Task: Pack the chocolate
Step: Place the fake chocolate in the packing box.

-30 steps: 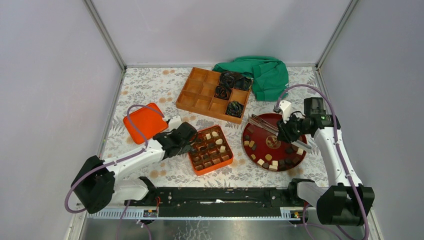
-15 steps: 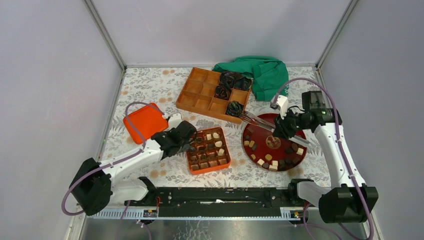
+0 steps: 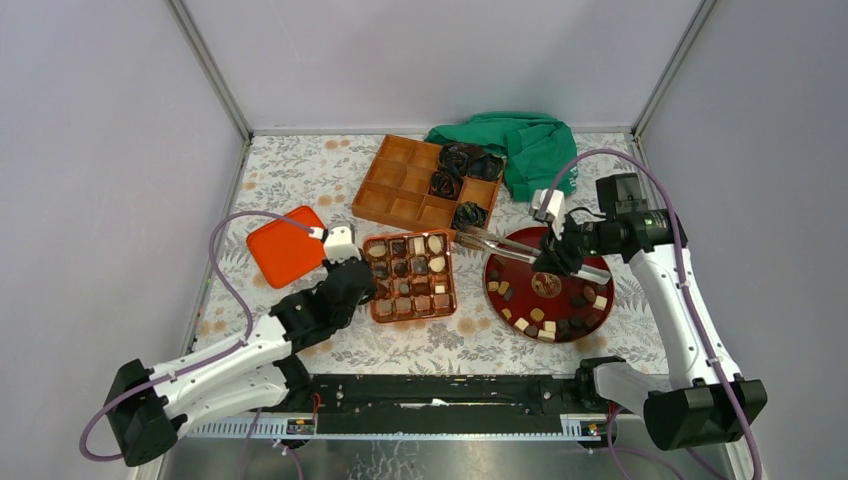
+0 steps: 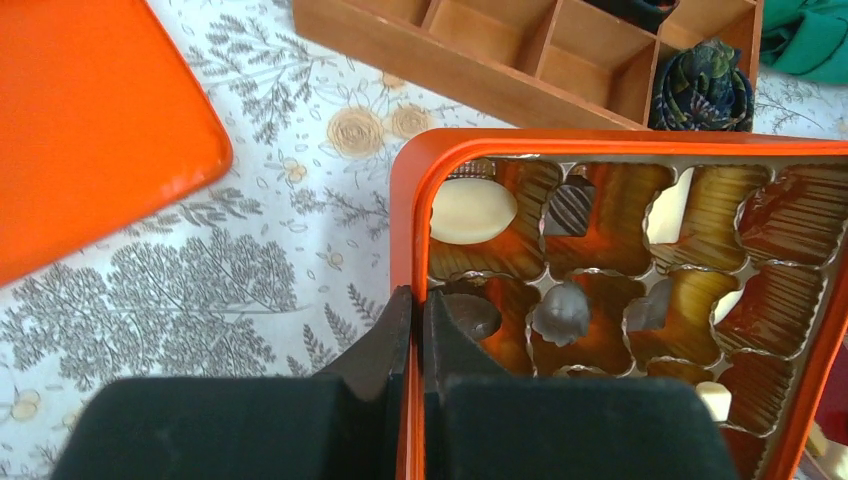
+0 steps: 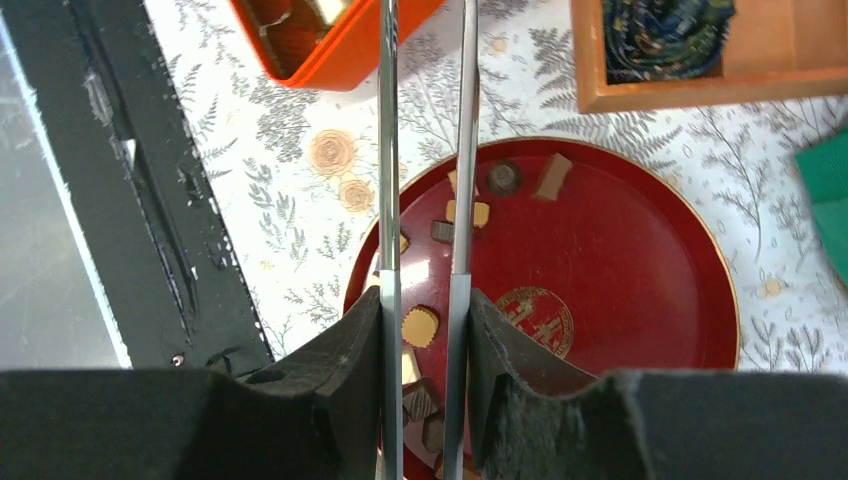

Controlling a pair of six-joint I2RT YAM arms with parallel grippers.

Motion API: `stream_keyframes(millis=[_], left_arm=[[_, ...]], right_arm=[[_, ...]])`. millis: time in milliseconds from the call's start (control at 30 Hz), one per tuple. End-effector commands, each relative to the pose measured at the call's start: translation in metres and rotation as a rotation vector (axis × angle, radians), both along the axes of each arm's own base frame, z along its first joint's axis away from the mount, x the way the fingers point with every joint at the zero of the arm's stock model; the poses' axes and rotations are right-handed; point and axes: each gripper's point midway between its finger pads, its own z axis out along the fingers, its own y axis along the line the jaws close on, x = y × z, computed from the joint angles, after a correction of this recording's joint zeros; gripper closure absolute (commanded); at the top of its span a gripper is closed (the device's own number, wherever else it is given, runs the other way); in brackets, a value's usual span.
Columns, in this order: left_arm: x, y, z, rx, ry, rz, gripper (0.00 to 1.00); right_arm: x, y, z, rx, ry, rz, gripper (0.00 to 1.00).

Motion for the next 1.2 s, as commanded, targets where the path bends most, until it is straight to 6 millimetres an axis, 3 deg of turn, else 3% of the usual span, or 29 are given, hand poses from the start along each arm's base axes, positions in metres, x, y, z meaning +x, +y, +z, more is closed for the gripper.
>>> stream_keyframes(millis=[0,233,500,767,1033,1167], left_arm=[[0.025,-0.009,0.059,-0.145,-0.260,0.044,1.00],[0.025,-0.019,0.050,-0.160,-0.223,0.025,1.00],[0.013,-0.029,0.014,-0.181,-0.009,0.049,1.00],[-0.002,-0.027,-0.024,-0.158,0.139,0.080,1.00],[-0.004,-0.028,-0.036,-0.113,0.182,0.079,1.00],[-0.004,-0.028,-0.039,-0.106,0.190,0.081,1.00]], right_arm=[[-0.023,0.020,0.019,0.054,-0.098,0.180,1.00],[-0.041,0.025,-0.003,0.013,-0.159,0.357,1.00],[-0.031,0.023,-0.040,-0.142,-0.181,0.403,1.00],[-0.035,0.028,-0.071,-0.247,-0.150,0.467,1.00],[-0.038,0.027,-0.085,-0.305,-0.114,0.493,0.93],[-0.042,0.027,-0.088,-0.311,-0.098,0.507,0.85]])
